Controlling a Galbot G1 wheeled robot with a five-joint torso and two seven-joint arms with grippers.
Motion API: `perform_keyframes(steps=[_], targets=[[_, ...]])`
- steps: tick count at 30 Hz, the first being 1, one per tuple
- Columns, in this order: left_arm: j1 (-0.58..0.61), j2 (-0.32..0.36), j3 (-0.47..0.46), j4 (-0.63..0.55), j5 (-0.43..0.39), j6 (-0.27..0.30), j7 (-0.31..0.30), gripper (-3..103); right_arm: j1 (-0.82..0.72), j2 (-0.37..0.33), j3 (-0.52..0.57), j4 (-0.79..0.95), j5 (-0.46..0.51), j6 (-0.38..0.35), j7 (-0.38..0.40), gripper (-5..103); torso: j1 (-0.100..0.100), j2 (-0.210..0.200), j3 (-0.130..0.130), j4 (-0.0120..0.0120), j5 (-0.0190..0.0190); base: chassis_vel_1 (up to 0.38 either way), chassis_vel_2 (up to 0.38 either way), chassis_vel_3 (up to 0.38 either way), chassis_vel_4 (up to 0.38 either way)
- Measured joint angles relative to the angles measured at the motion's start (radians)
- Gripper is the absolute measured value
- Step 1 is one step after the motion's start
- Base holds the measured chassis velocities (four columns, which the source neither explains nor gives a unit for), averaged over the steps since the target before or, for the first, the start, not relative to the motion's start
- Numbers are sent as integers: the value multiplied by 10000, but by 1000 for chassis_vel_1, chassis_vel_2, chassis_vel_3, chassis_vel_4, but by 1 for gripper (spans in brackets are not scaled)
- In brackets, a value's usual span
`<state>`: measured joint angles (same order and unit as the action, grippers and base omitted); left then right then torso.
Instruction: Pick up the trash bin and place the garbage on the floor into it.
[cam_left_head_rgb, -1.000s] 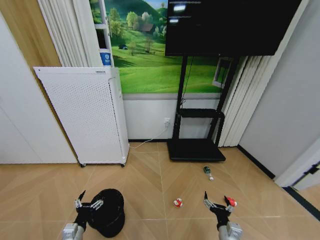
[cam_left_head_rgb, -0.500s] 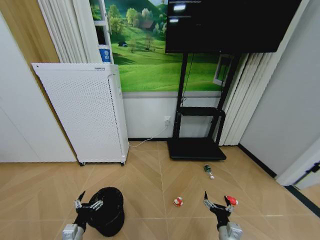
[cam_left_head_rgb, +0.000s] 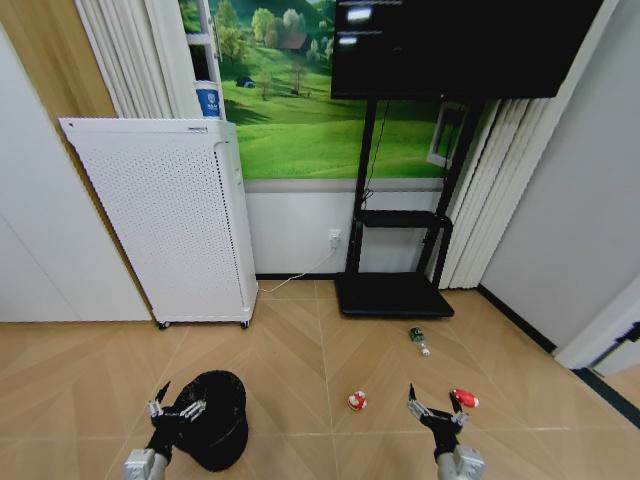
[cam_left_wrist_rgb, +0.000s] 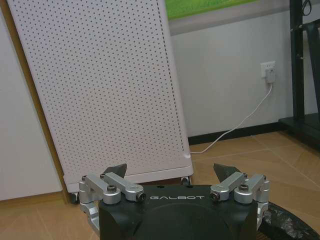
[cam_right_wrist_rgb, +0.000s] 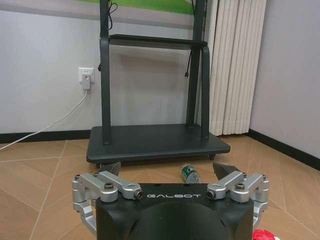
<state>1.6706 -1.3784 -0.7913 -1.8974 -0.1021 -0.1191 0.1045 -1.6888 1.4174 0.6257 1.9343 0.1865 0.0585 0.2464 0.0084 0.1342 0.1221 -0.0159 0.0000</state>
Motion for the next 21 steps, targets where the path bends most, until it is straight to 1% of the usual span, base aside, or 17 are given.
perform_keyframes(steps=[1, 2, 3, 4, 7, 9, 10, 11, 12, 13, 14, 15, 16, 18, 19, 20, 21], targets=[[5, 2, -46, 0, 136, -134, 83, 95, -1, -7, -1, -4, 0, 1, 0, 100, -10, -50, -39, 0, 0, 0, 0, 0, 0], [-10, 10, -76, 0, 240, -259, 123, 97, 0, -9, -1, -9, 0, 2, 0, 100, -14, -70, -56, 1, 0, 0, 0, 0, 0], [-10, 10, -76, 0, 240, -259, 123, 97, 0, -9, -1, -9, 0, 2, 0, 100, -14, -70, -56, 1, 0, 0, 0, 0, 0], [-46, 22, -91, -2, 314, -409, 144, 99, 0, -10, -5, -15, 0, 4, 0, 100, -18, -88, -73, -1, 1, 0, 0, 0, 0], [-47, 34, -95, -45, 400, -463, 122, 100, 0, -8, -10, -20, 0, 7, 0, 100, -19, -99, -82, -1, 0, 0, 0, 0, 0], [81, 52, -113, -166, 622, -452, -151, 100, 4, -5, -9, -22, 5, 10, 0, 100, -18, -99, -82, -1, -1, 0, 0, 0, 0], [81, 52, -113, -166, 622, -452, -151, 100, 4, -5, -9, -22, 5, 10, 0, 100, -18, -99, -82, -1, -1, 0, 0, 0, 0], [321, 79, -160, -332, 725, -250, -388, 100, 14, -7, 3, -29, 17, 13, 0, 100, -18, -96, -80, -2, -1, 0, 0, 0, 0], [535, 105, -229, -461, 740, 40, -469, 100, 18, -21, 18, -38, 29, 20, -1, 100, -17, -91, -77, -2, -1, 0, 0, 0, 0], [535, 105, -229, -461, 740, 40, -469, 100, 18, -21, 18, -38, 29, 20, -1, 100, -17, -91, -77, -2, -1, 0, 0, 0, 0], [931, 150, -383, -606, 713, 401, -492, 100, 24, -43, 58, -66, 54, 40, 0, 100, -16, -83, -72, 1, 1, 0, 0, 0, 0], [1209, 176, -527, -671, 595, 526, -449, 100, 35, -58, 91, -104, 71, 76, 0, 100, -14, -77, -67, 3, 0, 0, 0, 0, 0], [1209, 176, -527, -671, 595, 526, -449, 100, 35, -58, 91, -104, 71, 76, 0, 100, -14, -77, -67, 3, 0, 0, 0, 0, 0], [1820, 246, -812, -941, -52, 971, -288, 101, 58, -64, 143, -193, 82, 137, -1, 100, -11, -64, -59, 0, 1, 0, 0, 0, 0], [2127, 290, -892, -1147, -580, 1299, -176, 99, 62, -64, 145, -229, 88, 150, -2, 100, -8, -58, -55, 1, 2, 0, 0, 0, 0], [2127, 290, -892, -1147, -580, 1299, -176, 99, 62, -64, 145, -229, 88, 150, -2, 100, -8, -58, -55, 1, 2, 0, 0, 0, 0], [2407, 337, -947, -1341, -1281, 1746, -88, 98, 68, -61, 143, -266, 90, 164, -8, 100, -6, -52, -52, 2, 2, 0, 0, 0, 0]])
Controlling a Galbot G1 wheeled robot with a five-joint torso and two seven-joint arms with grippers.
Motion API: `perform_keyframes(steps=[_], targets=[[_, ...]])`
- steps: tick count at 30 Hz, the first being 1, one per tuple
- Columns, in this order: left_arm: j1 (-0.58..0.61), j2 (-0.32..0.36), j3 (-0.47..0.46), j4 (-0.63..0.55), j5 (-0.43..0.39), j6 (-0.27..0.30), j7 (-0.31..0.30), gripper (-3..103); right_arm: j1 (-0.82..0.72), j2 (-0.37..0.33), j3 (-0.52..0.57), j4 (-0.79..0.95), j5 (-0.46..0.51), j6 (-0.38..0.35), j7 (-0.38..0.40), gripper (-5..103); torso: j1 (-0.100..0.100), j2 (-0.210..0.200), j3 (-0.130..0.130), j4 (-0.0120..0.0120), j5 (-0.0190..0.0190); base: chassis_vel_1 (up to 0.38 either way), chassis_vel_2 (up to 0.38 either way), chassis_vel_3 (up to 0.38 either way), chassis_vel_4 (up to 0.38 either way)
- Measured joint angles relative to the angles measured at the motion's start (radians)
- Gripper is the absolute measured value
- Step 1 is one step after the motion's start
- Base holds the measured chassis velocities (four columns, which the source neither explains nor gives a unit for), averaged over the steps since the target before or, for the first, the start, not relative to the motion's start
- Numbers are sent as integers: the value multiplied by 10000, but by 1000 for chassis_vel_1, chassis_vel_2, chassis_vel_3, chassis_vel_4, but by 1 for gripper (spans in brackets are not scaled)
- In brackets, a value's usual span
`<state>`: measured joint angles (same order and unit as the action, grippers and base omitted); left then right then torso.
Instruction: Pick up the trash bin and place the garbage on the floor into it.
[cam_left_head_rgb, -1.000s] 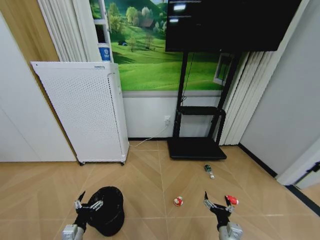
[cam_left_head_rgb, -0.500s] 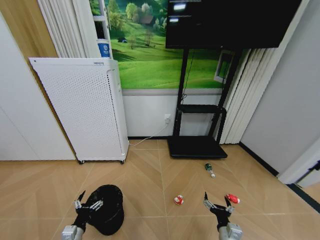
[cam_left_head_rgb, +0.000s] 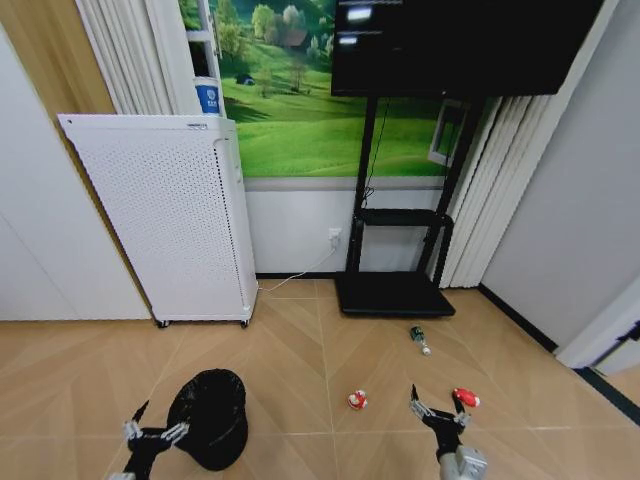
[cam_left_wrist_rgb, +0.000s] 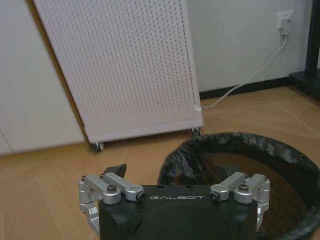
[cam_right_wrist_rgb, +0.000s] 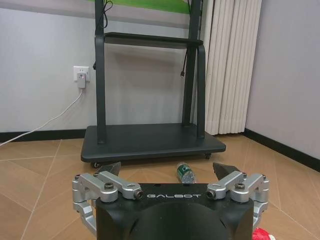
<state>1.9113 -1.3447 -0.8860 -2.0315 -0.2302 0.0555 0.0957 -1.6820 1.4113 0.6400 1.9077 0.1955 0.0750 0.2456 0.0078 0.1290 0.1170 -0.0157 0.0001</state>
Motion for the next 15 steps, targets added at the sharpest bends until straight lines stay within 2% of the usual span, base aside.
perform_keyframes(steps=[2, 4, 12, 15], targets=[[156, 8, -56, -94, -864, 355, 47, 95, 18, 15, -49, -79, -7, 35, -26, 100, 2, 9, 7, -1, 1, 0, 0, 0, 0], [117, -35, -103, -74, -1040, 395, 46, 97, 33, 19, -81, -102, -8, 41, -35, 100, 4, 14, 10, -3, -3, 0, 0, 0, 0], [78, -59, -216, -76, -1074, 454, 66, 100, 73, 12, -109, -105, 1, 41, -39, 100, 7, 19, 16, -3, -2, 0, 0, 0, 0], [50, 38, -442, -76, -1066, 528, 341, 97, 121, -46, -99, -113, 83, 41, -40, 100, 10, 27, 21, -2, -2, 0, 0, 0, 0]])
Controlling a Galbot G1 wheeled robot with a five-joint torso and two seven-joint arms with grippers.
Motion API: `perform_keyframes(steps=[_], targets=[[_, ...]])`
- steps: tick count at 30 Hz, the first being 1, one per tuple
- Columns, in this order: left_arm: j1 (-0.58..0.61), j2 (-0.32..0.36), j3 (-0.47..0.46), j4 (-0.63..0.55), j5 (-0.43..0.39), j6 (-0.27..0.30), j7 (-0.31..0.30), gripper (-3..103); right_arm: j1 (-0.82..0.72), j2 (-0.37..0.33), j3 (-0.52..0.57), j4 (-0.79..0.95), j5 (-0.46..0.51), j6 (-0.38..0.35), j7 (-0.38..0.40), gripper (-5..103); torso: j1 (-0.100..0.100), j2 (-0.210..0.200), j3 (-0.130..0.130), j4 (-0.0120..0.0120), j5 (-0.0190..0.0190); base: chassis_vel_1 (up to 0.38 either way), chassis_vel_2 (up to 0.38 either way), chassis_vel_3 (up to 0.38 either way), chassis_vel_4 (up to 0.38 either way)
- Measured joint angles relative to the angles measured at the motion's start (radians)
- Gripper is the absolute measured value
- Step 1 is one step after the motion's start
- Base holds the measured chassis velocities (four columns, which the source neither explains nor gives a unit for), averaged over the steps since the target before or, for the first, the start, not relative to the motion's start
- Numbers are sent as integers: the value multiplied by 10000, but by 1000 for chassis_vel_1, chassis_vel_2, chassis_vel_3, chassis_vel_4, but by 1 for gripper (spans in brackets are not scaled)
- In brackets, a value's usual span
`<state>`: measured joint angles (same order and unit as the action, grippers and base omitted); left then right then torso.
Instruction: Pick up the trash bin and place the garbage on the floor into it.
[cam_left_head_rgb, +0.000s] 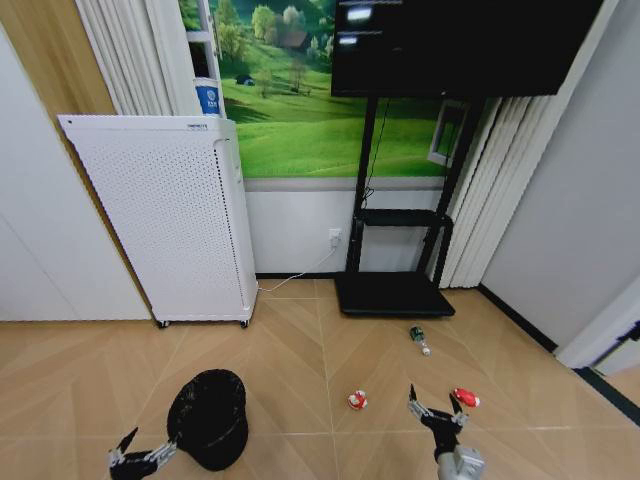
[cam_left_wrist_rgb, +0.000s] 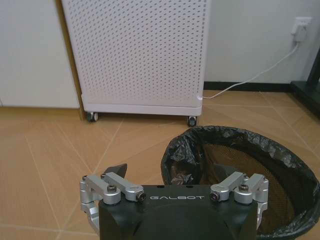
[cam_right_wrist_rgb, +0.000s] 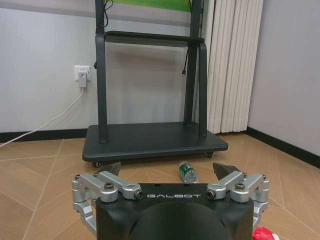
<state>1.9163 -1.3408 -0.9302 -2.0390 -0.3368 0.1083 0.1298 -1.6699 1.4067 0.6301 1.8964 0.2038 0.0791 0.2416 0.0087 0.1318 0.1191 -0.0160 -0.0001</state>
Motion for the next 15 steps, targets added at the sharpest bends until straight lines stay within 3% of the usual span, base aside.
perform_keyframes(steps=[3, 4, 7, 15], targets=[[-287, 301, -296, 459, -1468, 689, 276, 97, 12, -105, 84, -112, 169, 22, -19, 100, 2, 12, 9, 0, 1, 0, 0, 0, 0], [-287, 301, -296, 459, -1468, 689, 276, 97, 12, -105, 84, -112, 169, 22, -19, 100, 2, 12, 9, 0, 1, 0, 0, 0, 0], [-1155, 321, 52, 1341, -2865, 1213, -185, 95, 0, -141, 51, -105, 213, 13, -18, 100, 6, 22, 16, 0, 1, 0, 0, 0, 0], [-2329, 344, 395, 2128, -4356, 1900, -873, 90, -45, -206, 47, -61, 214, -12, 3, 100, 8, 27, 21, -1, 0, 0, 0, 0, 0]])
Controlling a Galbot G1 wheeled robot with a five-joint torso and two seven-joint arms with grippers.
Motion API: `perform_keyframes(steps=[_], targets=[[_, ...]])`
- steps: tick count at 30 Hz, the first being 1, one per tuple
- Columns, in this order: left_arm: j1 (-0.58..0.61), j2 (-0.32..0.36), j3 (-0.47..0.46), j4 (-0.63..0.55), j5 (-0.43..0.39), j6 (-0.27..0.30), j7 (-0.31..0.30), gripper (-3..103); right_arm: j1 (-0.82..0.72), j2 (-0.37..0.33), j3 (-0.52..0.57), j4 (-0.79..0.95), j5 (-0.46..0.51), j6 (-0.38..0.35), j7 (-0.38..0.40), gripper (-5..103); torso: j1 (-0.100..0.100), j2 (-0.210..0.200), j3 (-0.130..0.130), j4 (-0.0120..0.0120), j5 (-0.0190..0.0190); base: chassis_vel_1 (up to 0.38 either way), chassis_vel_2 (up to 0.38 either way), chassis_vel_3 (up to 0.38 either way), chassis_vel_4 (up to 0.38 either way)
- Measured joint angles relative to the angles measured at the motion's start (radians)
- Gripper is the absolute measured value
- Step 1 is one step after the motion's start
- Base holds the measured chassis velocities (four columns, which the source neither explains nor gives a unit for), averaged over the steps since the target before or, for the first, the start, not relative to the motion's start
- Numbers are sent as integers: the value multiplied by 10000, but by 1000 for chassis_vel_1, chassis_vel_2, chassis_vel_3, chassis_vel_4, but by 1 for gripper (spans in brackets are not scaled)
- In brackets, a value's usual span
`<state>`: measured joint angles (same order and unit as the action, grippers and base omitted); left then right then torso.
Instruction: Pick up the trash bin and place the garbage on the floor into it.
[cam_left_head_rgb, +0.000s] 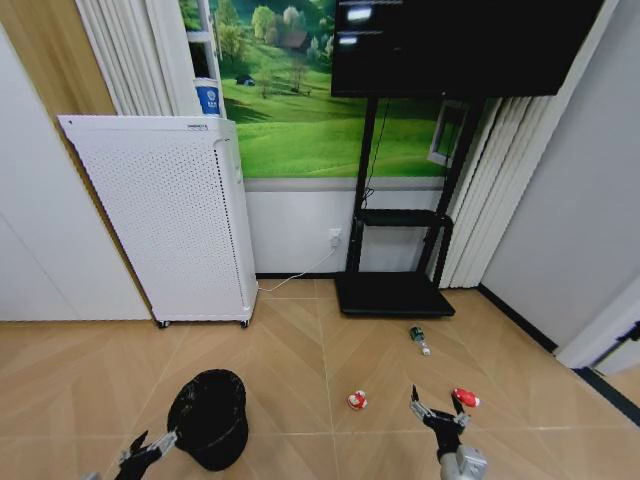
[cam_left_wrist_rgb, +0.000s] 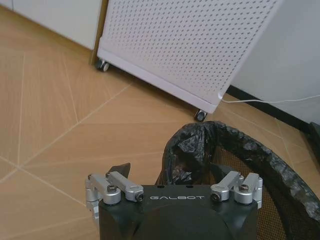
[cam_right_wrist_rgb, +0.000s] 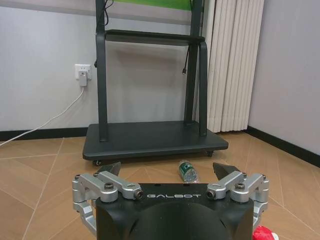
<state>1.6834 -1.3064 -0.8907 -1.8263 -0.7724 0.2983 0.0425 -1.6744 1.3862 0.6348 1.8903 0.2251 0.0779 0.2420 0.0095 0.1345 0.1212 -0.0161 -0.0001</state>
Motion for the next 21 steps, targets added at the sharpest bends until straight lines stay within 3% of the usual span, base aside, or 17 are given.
perform_keyframes(steps=[2, 6, 12, 14, 17, 21], targets=[[-467, 70, 196, 542, -478, 453, -337, 90, -20, -23, 11, 30, 3, -9, 14, 100, 1, 2, 2, 0, -1, 0, 0, 0, 0], [-703, 104, 310, 924, -542, 622, -571, 94, -41, -32, 30, 38, 25, -12, 24, 100, 1, 4, 4, 1, 0, 0, 0, 0, 0], [-924, 150, 382, 1201, -1074, 527, -738, 69, -159, 41, 26, 54, 58, -14, 35, 100, 1, 10, 5, 2, 6, 0, 0, 0, 0], [-929, 158, 384, 1202, -1103, 503, -748, 69, -184, 67, 9, 59, 51, -14, 35, 100, 1, 10, 5, 1, 4, 0, 0, 0, 0], [-927, 158, 393, 1139, -1184, 457, -781, 53, -246, 115, -51, 69, 13, -12, 39, 100, 1, 10, 8, 1, -3, 0, 0, 0, 0], [-936, 155, 407, 1092, -1219, 410, -785, 42, -252, 117, -70, 77, 8, -7, 41, 100, 2, 10, 9, 2, -7, 0, 0, 0, 0]])
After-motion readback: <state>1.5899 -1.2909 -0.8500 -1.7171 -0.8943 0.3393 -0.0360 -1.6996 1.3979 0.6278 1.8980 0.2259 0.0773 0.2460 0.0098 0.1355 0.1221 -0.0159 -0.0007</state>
